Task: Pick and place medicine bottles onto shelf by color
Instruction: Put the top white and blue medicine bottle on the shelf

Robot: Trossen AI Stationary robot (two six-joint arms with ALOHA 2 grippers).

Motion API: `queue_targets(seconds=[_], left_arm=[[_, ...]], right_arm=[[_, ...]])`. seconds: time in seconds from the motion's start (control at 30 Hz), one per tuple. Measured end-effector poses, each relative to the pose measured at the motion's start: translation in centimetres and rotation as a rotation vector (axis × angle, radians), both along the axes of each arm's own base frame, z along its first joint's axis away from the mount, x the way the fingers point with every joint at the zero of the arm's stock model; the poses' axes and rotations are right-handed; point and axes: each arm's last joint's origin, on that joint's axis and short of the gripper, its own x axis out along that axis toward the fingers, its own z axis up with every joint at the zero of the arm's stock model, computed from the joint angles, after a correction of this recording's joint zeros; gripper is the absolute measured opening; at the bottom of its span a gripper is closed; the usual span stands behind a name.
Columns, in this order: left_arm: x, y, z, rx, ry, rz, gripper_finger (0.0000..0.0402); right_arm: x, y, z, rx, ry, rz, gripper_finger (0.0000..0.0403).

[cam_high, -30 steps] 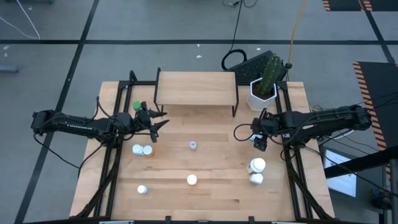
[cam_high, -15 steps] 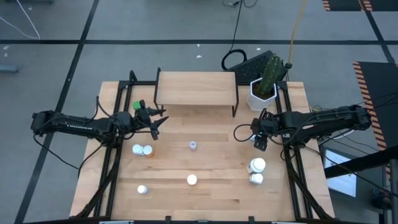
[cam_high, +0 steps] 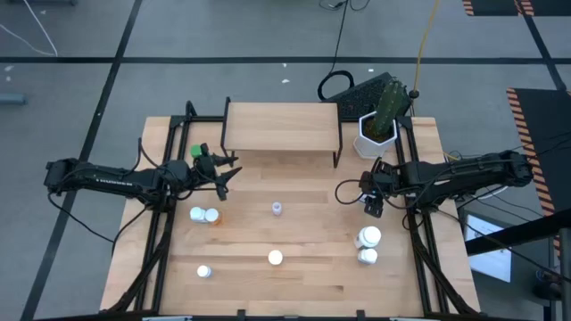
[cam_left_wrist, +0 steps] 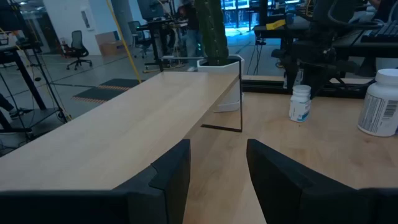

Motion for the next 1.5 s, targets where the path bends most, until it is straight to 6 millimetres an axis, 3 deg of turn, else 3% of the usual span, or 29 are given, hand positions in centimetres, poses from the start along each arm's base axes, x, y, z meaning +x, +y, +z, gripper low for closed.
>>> queue_targets(seconds=[0.13,0.4,0.53,0.67,0.93,1.1,1.3,1.5], left_arm=[[0.0,0.0,0.0,-0.005,-0.001,-0.002,0.0161],[0.0,0.0,0.0,-0.002,0.000,-0.002,0.0161],[0.0,0.0,0.0,0.005,0.003,-0.003,0.0161],[0.0,0.0,0.0,0.025,0.011,-0.005,0.0161],[0.0,0.0,0.0,0.030,0.014,-0.004,0.0161],[0.0,0.0,0.0,0.028,0.013,-0.004,0.0161],[0.0,0.0,0.0,0.005,0.004,-0.003,0.0161],[0.0,0.0,0.0,0.003,0.003,-0.004,0.0161]], right_arm=[[0.0,0.0,0.0,0.001,-0.003,-0.002,0.0243],[0.0,-0.3,0.0,0.017,-0.003,-0.014,0.0166],[0.4,-0.6,0.8,0.053,-0.025,-0.003,0.0166],[1.5,-0.9,3.7,0.051,-0.121,0.040,0.0176],[4.7,-1.8,12.1,0.049,-0.315,0.194,0.0175],[7.9,-3.2,16.0,-0.060,-0.240,0.316,0.0175],[12.1,-6.7,18.5,-0.227,-0.114,0.405,0.0176],[14.7,-11.4,18.8,-0.359,-0.092,0.511,0.0177]])
